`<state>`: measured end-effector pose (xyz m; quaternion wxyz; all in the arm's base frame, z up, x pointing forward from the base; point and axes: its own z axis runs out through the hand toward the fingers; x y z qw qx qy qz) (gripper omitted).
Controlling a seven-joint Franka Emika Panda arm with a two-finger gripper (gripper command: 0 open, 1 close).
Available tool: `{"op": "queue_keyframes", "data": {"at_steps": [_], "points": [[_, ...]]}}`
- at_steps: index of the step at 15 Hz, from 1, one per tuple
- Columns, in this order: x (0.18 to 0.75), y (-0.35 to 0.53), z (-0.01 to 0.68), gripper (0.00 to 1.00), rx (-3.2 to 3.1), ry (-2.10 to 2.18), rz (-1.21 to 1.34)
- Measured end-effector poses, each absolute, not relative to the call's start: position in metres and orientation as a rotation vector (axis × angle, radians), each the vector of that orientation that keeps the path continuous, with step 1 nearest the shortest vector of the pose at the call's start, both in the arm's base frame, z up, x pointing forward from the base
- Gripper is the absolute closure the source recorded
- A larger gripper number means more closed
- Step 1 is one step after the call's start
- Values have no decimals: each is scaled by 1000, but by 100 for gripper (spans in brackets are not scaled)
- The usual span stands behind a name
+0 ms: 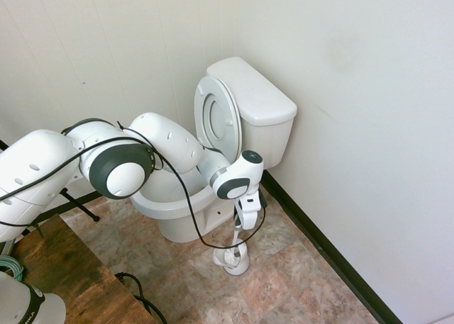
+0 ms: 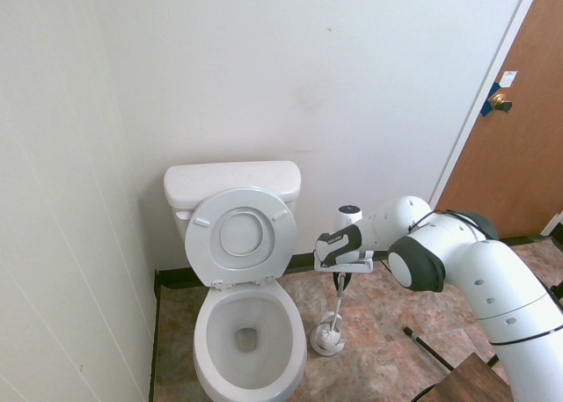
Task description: Clean the toilet
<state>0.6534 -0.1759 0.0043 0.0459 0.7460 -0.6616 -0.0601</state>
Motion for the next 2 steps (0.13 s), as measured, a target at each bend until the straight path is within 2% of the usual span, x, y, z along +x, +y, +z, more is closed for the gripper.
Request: {"op": "queue_keyframes", "data": {"at_steps": [2], "points": [[660,-174,-2,100,2247,-2033,-226]]}}
